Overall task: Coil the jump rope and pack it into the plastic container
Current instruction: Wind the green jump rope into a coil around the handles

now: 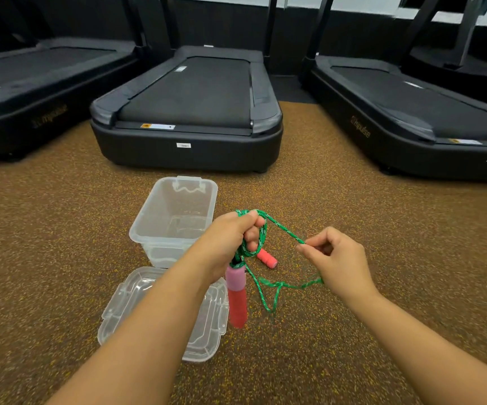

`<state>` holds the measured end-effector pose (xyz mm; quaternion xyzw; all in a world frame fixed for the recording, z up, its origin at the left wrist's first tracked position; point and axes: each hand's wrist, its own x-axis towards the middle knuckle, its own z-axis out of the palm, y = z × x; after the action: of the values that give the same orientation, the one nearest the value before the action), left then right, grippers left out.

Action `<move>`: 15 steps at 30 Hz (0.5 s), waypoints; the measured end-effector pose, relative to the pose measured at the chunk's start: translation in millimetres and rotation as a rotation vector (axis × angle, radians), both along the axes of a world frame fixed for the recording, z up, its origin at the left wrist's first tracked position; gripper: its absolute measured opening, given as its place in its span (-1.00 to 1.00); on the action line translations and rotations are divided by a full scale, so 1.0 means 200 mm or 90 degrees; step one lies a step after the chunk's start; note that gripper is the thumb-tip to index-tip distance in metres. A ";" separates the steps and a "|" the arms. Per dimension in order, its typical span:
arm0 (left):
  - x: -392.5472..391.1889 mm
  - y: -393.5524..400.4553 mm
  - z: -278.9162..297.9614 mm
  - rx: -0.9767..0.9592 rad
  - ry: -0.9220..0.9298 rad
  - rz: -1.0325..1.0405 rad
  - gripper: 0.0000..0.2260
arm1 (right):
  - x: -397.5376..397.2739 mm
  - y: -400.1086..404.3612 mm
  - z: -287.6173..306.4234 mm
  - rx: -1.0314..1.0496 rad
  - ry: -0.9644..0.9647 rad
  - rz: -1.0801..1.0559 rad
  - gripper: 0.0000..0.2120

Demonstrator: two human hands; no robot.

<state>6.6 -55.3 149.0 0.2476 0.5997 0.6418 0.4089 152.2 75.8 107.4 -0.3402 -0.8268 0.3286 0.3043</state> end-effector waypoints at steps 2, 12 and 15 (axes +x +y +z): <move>0.02 0.00 0.01 0.002 0.006 -0.024 -0.77 | -0.01 0.00 -0.01 -0.082 -0.016 0.029 -0.86; 0.05 -0.02 0.06 -0.027 0.020 -0.139 -0.77 | -0.04 -0.04 0.03 -0.283 -0.007 0.355 -0.83; 0.03 -0.02 0.06 0.004 -0.047 -0.110 -0.78 | -0.03 -0.03 0.03 -0.354 0.081 0.293 -0.75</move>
<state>13.6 -59.6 160.4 0.2759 0.5587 0.6148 0.4836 145.9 69.5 114.3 -0.1943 -0.7401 0.6212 0.1689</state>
